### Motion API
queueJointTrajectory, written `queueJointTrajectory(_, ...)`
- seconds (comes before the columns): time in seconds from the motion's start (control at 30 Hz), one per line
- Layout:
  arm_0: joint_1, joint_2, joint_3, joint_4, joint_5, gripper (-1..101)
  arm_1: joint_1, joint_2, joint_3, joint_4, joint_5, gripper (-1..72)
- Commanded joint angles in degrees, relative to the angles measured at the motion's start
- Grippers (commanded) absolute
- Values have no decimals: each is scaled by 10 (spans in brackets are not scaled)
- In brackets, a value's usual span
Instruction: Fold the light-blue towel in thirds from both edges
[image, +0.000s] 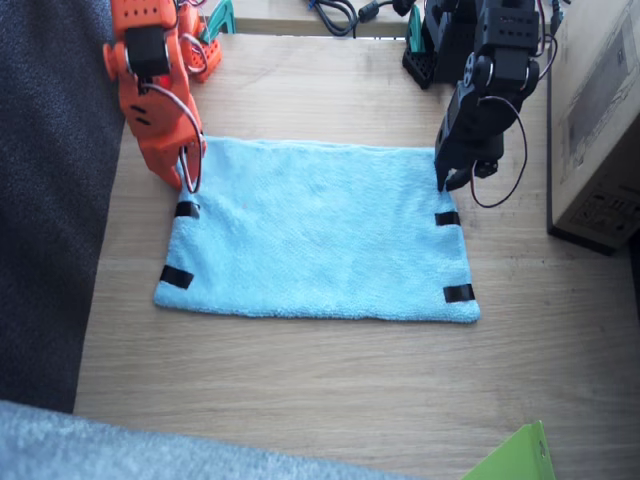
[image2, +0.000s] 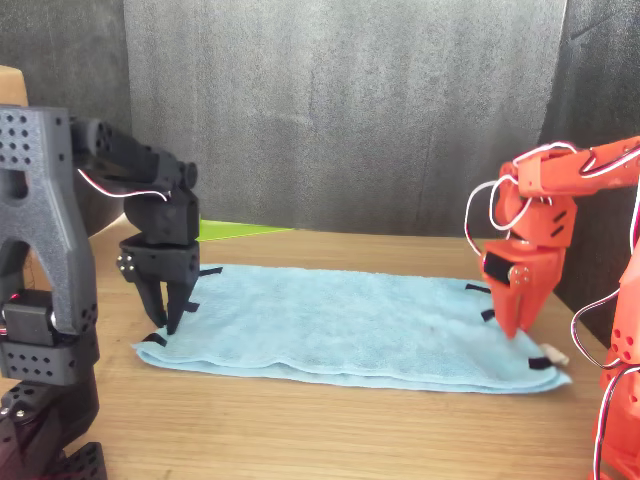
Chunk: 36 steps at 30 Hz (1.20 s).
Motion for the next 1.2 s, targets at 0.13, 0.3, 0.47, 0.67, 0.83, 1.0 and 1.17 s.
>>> queueJointTrajectory(0.13,6,28,13,2,7,-1,16,38,-154,112,-2,1)
queueJointTrajectory(0.3,7,32,16,0,8,-1,23,16,-264,178,-2,1)
queueJointTrajectory(0.47,7,33,18,-2,8,-1,47,-6,-348,227,3,1)
queueJointTrajectory(0.67,7,33,18,-3,7,-1,114,-26,-347,228,11,1)
queueJointTrajectory(0.83,10,33,18,-3,8,-1,153,-37,-336,228,3,1)
queueJointTrajectory(1.0,10,33,17,-3,8,-1,204,-28,-339,229,-6,1)
queueJointTrajectory(1.17,9,34,18,-3,6,-1,247,-45,-360,229,-8,1)
